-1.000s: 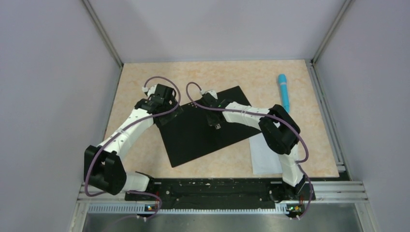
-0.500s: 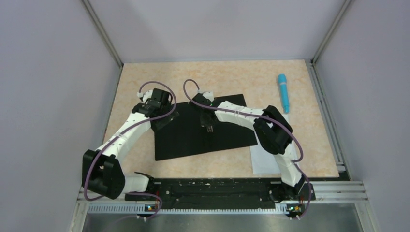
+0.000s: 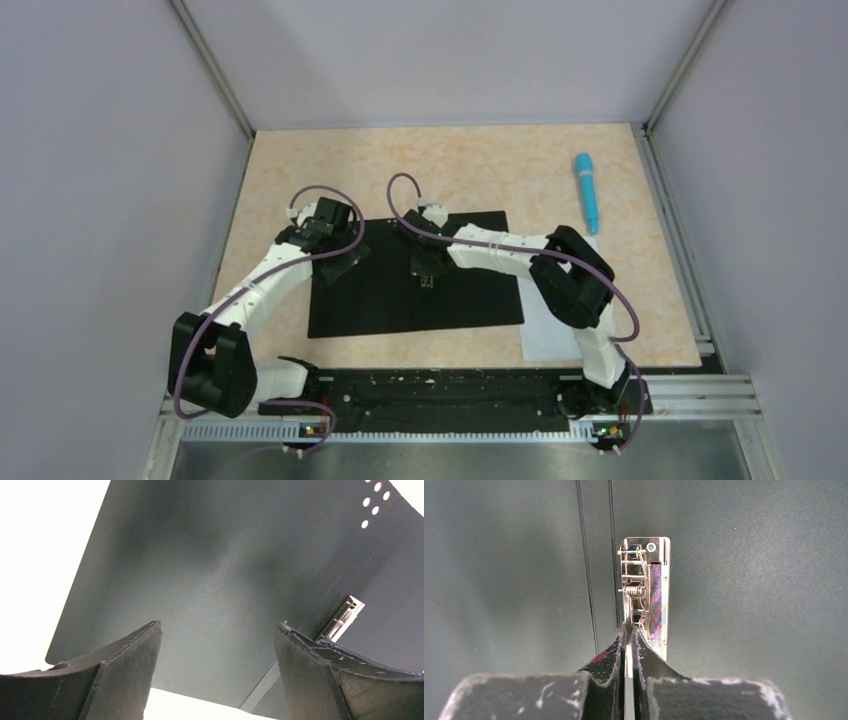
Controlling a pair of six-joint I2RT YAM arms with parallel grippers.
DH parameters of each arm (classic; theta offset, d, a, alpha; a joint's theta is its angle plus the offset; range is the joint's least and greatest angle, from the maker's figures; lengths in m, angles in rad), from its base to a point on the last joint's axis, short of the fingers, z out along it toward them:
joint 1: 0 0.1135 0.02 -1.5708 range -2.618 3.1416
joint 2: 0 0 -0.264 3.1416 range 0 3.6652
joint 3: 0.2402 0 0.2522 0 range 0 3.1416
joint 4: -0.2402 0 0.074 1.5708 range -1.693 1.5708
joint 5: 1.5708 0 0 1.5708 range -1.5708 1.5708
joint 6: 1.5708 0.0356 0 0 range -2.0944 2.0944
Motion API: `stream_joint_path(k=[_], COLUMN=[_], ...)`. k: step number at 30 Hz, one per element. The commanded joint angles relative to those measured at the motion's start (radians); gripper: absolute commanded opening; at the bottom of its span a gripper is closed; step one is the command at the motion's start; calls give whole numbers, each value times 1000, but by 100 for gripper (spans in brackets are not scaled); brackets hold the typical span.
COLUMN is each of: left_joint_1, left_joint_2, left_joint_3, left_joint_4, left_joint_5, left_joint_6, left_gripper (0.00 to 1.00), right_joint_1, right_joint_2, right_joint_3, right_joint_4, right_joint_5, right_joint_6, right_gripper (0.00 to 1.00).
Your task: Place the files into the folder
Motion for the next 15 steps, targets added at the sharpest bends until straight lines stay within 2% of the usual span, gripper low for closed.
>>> stream_joint_path(k=[1, 15], left_joint_1=[6, 6], left_joint_2=[-29, -26], left_joint_3=[-37, -85], left_joint_4=[42, 55], left_joint_5=[19, 31], left_joint_6=[-26, -33], left_gripper=[86, 86], right_joint_1=[37, 58], right_joint_2=[-78, -64], right_joint_3=[-24, -49], right_joint_4=[42, 107], right_joint_5=[-11, -74], right_joint_6=[76, 17], right_gripper=[0, 0])
